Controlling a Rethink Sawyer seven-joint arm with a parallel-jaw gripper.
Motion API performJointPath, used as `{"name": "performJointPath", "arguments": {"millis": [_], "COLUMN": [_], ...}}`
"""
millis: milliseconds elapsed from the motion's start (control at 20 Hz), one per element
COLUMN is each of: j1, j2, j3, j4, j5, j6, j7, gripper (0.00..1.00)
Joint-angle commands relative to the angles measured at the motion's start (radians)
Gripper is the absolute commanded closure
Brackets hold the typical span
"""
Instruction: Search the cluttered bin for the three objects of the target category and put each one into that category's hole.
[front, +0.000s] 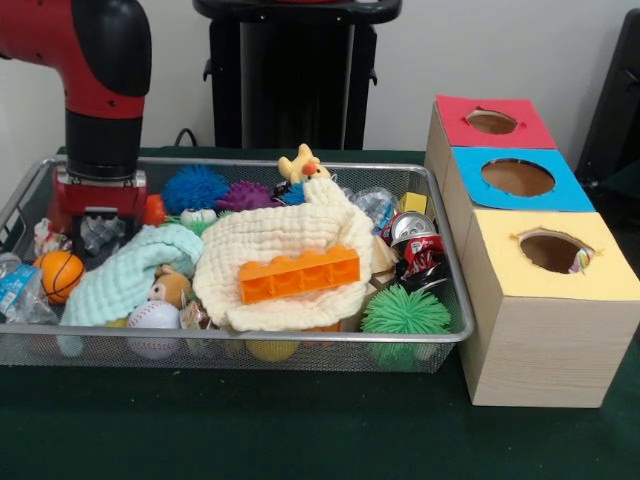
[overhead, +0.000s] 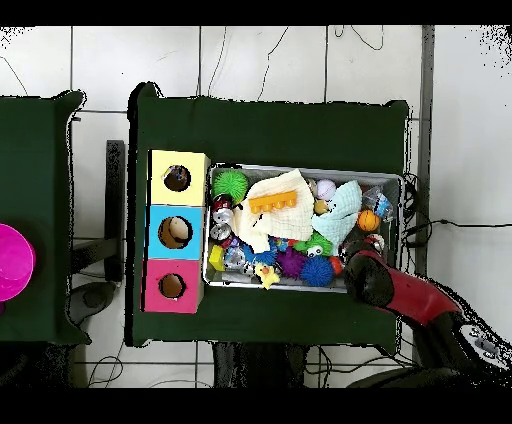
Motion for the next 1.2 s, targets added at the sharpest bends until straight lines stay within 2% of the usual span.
{"name": "performJointPath", "arguments": {"millis": [50,150,250,400,600,900,1200], "j1": [0.05,0.061,0.043,0.023,0.002,-0.058,-0.109], "j2": [0.155,0.174,0.184,0.176,0.123,0.029,0.018], "j3": [-0.081,-0.107,-0.098,-0.085,-0.053,0.017,0.048], "j4": [0.096,0.081,0.073,0.07,0.079,0.082,0.04], "j5": [0.04,0.041,0.03,0.024,0.016,-0.055,-0.08], "j6": [0.034,0.001,-0.027,-0.017,0.016,-0.005,0.056], "j7": [0.257,0.253,0.234,0.205,0.175,0.112,0.063], "gripper": [0.0,0.0,0.0,0.0,0.0,0.0,0.0]}}
